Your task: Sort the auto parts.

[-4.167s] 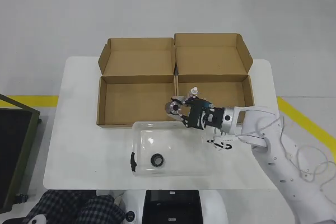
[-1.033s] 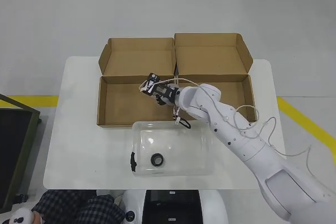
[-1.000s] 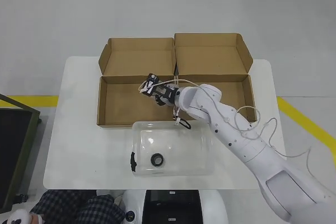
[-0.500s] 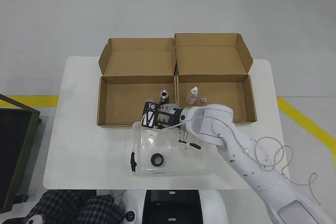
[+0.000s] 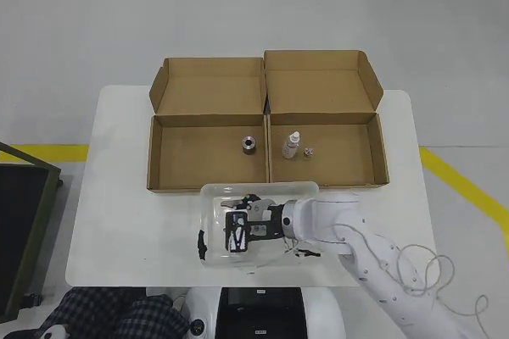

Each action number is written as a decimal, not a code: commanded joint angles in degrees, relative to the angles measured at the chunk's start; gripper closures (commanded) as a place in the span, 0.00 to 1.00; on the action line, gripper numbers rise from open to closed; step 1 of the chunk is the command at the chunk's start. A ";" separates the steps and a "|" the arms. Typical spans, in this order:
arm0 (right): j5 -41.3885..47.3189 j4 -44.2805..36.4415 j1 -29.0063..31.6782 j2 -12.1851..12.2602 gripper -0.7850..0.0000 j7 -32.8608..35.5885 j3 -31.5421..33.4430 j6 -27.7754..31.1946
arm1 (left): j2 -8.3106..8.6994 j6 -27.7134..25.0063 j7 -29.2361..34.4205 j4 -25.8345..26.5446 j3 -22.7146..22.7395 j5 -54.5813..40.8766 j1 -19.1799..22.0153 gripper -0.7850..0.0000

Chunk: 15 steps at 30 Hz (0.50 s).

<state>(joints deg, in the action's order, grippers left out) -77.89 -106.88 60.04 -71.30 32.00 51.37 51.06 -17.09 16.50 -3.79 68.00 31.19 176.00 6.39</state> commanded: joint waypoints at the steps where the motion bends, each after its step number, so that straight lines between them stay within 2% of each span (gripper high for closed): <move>1: -0.24 -0.02 0.67 0.31 0.55 -0.20 0.48 1.07 | 0.00 0.00 0.00 0.00 0.00 0.00 0.00 0.00; 10: 1.93 1.41 2.17 1.46 0.55 -0.23 1.51 6.66 | 0.00 0.00 0.00 0.00 0.00 0.00 0.00 0.00; 15: 4.22 1.93 1.83 2.11 0.55 0.56 0.60 6.94 | 0.00 0.00 0.00 0.00 0.00 0.00 0.00 0.00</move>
<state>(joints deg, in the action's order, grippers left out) -74.12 -104.98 61.97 -69.31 32.49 52.15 58.02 -17.09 16.50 -3.79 68.00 31.19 176.00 6.39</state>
